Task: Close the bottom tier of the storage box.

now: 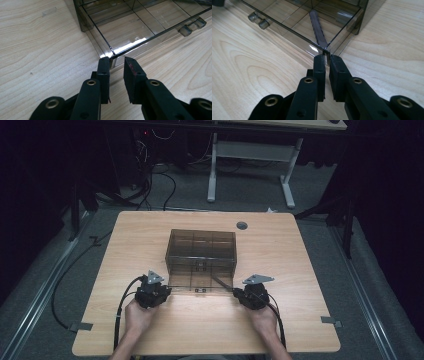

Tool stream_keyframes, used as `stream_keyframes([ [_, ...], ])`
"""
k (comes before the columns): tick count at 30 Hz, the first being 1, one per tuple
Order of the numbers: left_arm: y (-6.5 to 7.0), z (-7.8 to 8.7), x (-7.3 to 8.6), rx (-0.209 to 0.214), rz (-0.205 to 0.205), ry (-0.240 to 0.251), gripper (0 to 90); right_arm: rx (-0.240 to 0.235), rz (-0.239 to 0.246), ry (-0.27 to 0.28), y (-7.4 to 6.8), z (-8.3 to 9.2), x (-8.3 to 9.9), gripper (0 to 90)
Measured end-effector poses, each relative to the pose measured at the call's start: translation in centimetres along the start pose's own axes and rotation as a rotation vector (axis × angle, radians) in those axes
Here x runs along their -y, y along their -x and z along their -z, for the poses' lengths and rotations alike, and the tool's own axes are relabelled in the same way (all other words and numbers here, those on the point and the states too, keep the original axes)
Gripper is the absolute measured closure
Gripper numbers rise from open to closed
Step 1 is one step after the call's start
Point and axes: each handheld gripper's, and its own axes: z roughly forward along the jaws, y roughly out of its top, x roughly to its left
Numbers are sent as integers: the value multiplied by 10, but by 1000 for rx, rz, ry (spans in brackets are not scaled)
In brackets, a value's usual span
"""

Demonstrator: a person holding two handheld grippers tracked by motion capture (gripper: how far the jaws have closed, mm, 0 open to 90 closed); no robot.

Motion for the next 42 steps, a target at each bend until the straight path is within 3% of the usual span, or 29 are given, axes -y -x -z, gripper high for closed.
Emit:
stream_keyframes([
  [3, -1, -1, 0, 2, -2, 7, 750, 25, 19, -15, -2, -1, -4, 831],
  [17, -4, -6, -3, 16, 24, 21, 752, 23, -4, -13, 3, -5, -8, 829],
  [30, -9, -14, -4, 12, 58, 29, 762, 23, 9, -20, 9, -9, -15, 827],
  [34, -7, -16, -2, 4, 39, 32, 750, 34, 13, -16, 8, -9, -16, 825],
  [38, -8, -18, -4, 2, 56, 39, 747, 41, 13, -10, 8, -11, -16, 817],
  [42, -7, -22, -6, -13, 36, 37, 735, 42, 13, -14, 8, -13, -17, 817],
])
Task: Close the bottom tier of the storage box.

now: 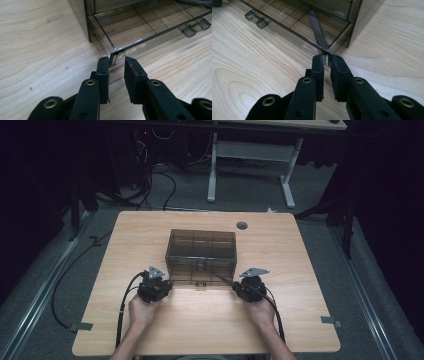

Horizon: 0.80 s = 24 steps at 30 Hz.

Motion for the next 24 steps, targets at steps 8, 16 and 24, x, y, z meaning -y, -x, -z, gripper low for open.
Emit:
stream_keyframes([
  [8, -1, -6, -4, -4, 16, -7, 724, 5, -16, 8, 3, -3, -4, 806],
  [16, -3, -11, -5, -51, 4, 23, 655, 34, -2, 5, 0, -7, -8, 788],
  [24, 1, -19, -8, -58, -8, 24, 577, 70, -14, 8, 2, -7, -11, 721],
])
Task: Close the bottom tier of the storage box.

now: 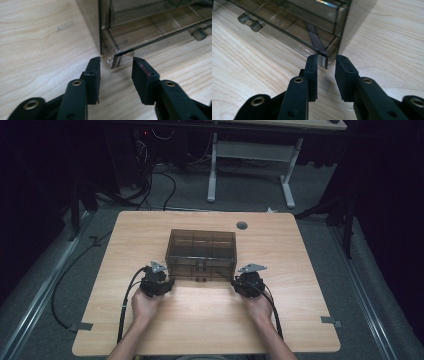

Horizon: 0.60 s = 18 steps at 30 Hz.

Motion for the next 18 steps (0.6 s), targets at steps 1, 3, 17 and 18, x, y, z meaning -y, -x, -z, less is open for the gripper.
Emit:
stream_keyframes([
  [1, 1, -1, -1, -1, -3, 2, 566, 8, -5, 1, 1, 0, 0, 708],
  [3, 2, -2, -2, 2, 6, 16, 553, 19, -18, 9, 2, -1, 0, 685],
  [17, -14, -9, -9, -28, 34, 52, 473, 18, -64, 32, 10, -7, -4, 650],
  [18, -15, -9, -10, -28, 44, 55, 472, 17, -64, 36, 10, -8, -5, 651],
])
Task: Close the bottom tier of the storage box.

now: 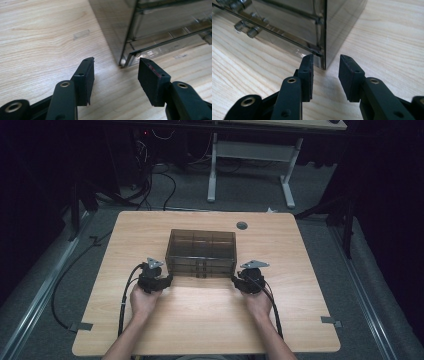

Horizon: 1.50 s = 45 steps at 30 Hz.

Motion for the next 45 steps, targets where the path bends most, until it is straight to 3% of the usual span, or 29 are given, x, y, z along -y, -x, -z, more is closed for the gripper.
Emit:
stream_keyframes([
  [5, -4, -2, -4, 15, 61, 16, 458, -3, -2, 17, -1, -2, -5, 649],
  [7, -3, -2, -4, 25, 68, 20, 450, -8, -4, 19, 0, -2, -6, 644],
  [19, 0, -4, -1, 35, 71, 10, 449, 3, 36, 5, -3, -4, -5, 653],
  [26, -1, -3, -1, 31, 76, -2, 444, -2, 30, 4, -4, -5, -4, 655],
  [29, 0, 0, -2, 30, 55, -2, 436, -16, 27, 22, -3, 2, -2, 652],
  [45, 6, 32, -16, 80, 54, 26, 411, -33, -29, 84, 20, 49, 13, 626],
])
